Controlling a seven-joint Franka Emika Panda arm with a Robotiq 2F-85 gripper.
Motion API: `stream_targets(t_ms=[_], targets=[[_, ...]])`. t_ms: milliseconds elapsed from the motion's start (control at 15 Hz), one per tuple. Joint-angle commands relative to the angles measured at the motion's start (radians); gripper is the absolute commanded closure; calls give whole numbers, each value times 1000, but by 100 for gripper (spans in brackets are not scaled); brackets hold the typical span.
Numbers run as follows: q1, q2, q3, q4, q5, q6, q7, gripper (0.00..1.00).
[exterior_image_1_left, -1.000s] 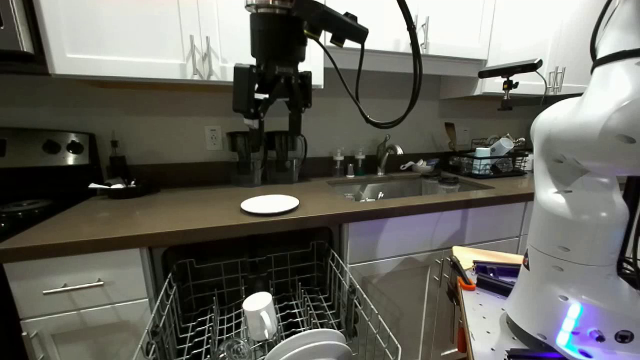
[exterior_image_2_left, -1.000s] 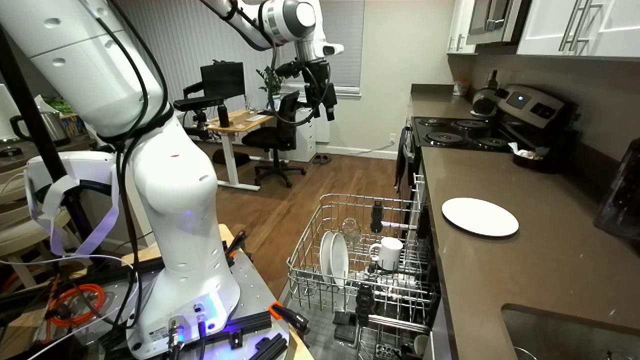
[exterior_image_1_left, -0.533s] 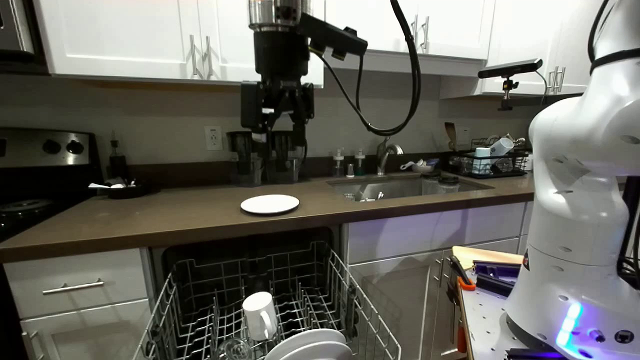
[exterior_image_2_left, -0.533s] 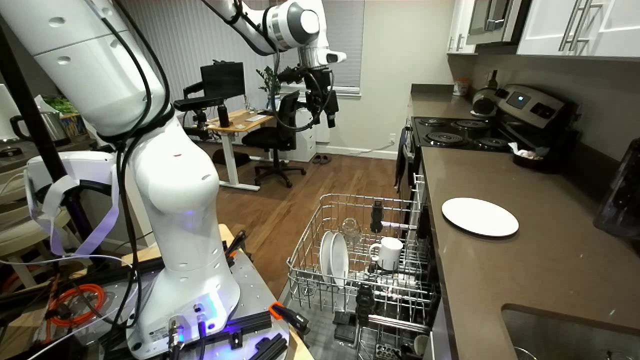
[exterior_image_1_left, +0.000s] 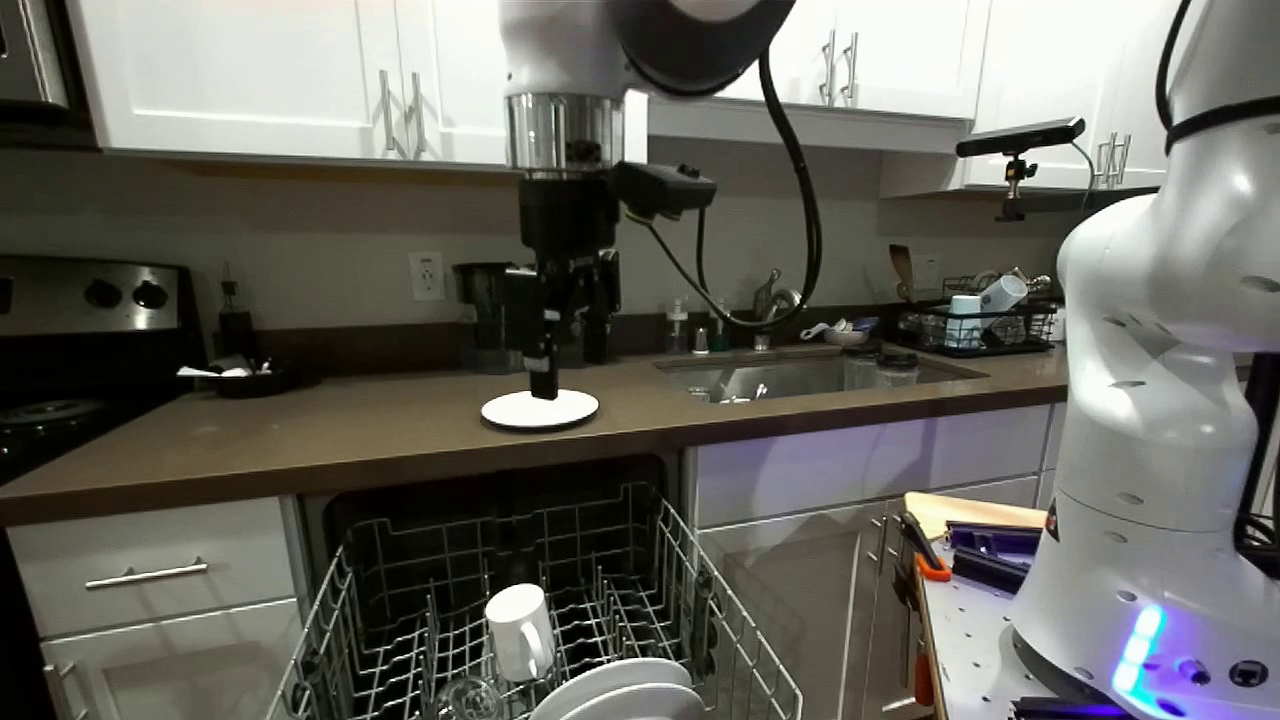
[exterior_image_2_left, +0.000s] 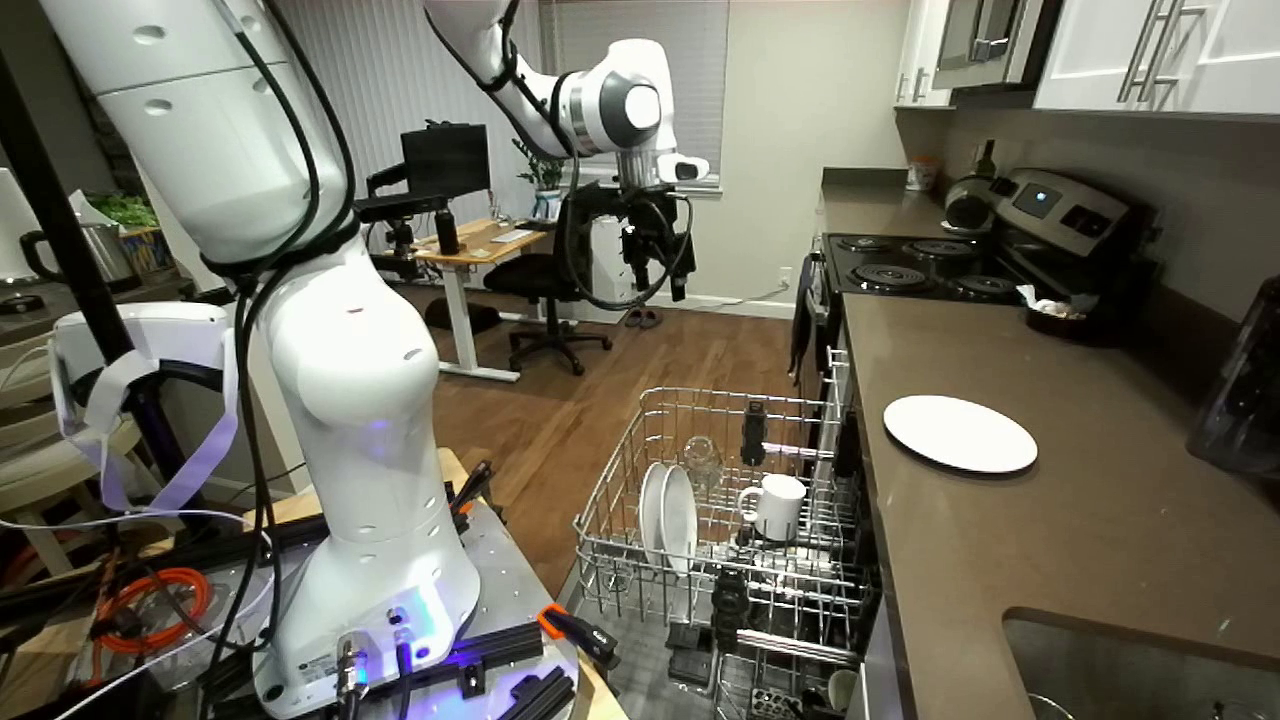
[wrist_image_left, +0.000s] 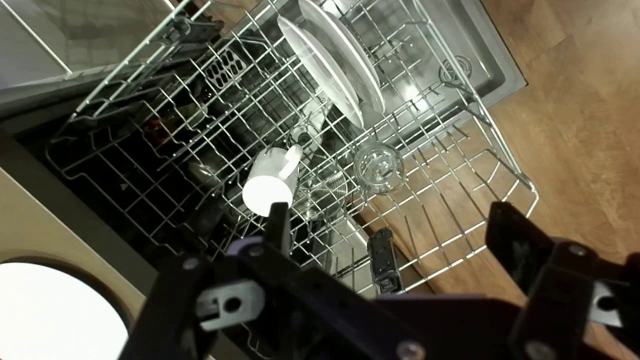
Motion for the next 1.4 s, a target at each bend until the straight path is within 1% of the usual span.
stream_targets(t_ms=[0,133,267,400,533,600,867,933,1000,1200,1333], targets=[[30,60,-33,-29,-53,84,-118,0],[36,89,-46,-37,-66,86,-171,0],[35,119,-55,-38,-94,78,-185,0],[38,155,-68,-41,-116,94,-207,0],[41,180,-82,-44,-82,119,-237,0],[46,158,-80,-34,-89,73,-195,0],[46,185,-89,-34,-88,93,-210,0],[43,198,-91,-28,-122,94,-179,0],[37,240,-98,-17,-130,115,-195,0],[34,315,-123,5,-204,149,-198,0],[37,361,-147,14,-250,204,-204,0]])
